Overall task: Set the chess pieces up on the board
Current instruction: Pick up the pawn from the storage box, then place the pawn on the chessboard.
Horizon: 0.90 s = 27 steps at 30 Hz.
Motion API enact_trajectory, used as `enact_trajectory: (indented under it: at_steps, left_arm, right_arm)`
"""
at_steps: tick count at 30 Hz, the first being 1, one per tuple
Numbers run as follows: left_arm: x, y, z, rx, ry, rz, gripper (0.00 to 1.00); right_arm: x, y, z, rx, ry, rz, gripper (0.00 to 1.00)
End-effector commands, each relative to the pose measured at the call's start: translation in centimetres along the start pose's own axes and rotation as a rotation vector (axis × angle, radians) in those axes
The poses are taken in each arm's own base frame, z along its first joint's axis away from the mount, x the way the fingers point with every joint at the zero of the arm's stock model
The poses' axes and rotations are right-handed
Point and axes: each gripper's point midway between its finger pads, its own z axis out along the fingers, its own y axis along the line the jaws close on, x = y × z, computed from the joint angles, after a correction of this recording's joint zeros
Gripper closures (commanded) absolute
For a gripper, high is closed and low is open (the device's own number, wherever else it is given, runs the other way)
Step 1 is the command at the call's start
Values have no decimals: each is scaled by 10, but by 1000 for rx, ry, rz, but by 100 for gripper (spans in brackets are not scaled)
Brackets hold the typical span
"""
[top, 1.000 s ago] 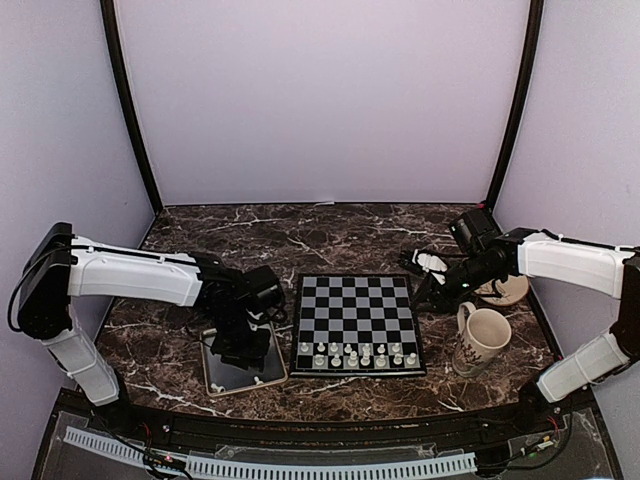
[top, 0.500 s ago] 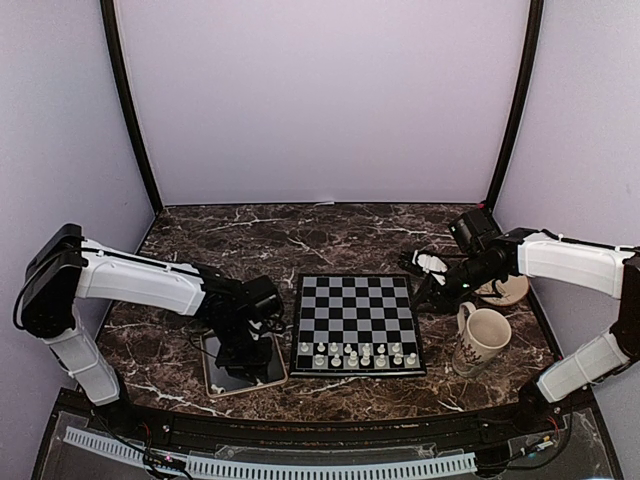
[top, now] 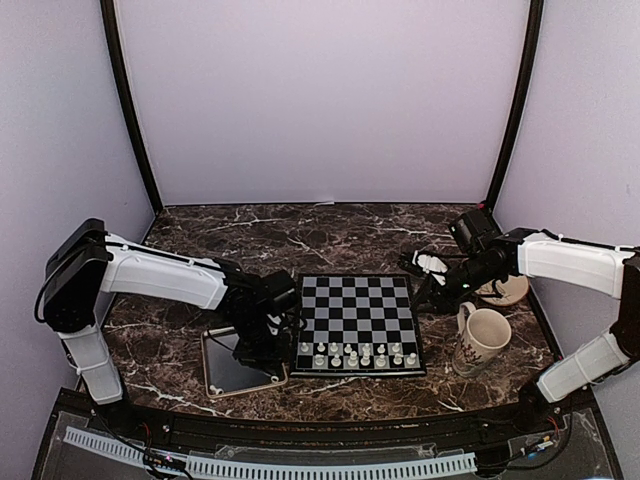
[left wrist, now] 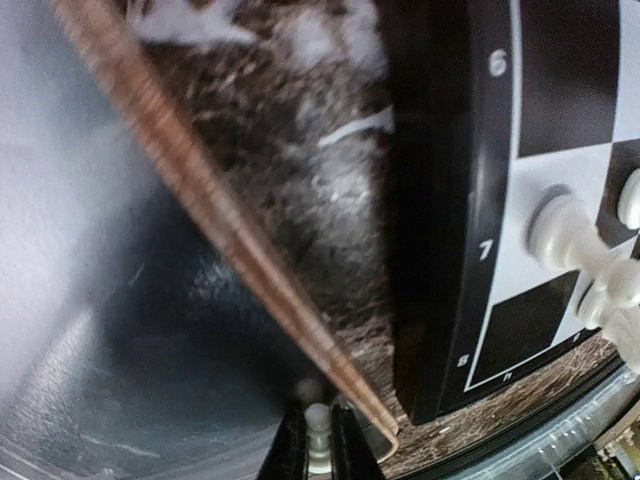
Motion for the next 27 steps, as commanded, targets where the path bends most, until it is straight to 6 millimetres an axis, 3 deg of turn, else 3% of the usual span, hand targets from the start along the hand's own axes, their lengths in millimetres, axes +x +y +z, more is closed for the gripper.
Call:
enact_trajectory:
  at_steps: [1, 5, 10, 20, 23, 27]
  left_arm:
    - [-13, 30, 0, -186, -53, 129, 95]
    - [-30, 32, -13, -248, -118, 217, 96]
    - [-49, 17, -32, -215, -232, 320, 100]
    - [-107, -42, -96, 28, -750, 463, 100]
    - [-116, -59, -110, 120, -893, 509, 100]
    - [-119, -65, -117, 191, -1045, 570, 100]
  right_arm:
    - [4, 2, 2, -15, 2, 8, 75]
    - [5, 1, 2, -13, 5, 9, 75]
    - [4, 0, 1, -6, 2, 8, 75]
    - [4, -1, 3, -2, 4, 15, 75]
    - [5, -2, 3, -2, 6, 16, 75]
    - [5, -2, 5, -3, 9, 20, 75]
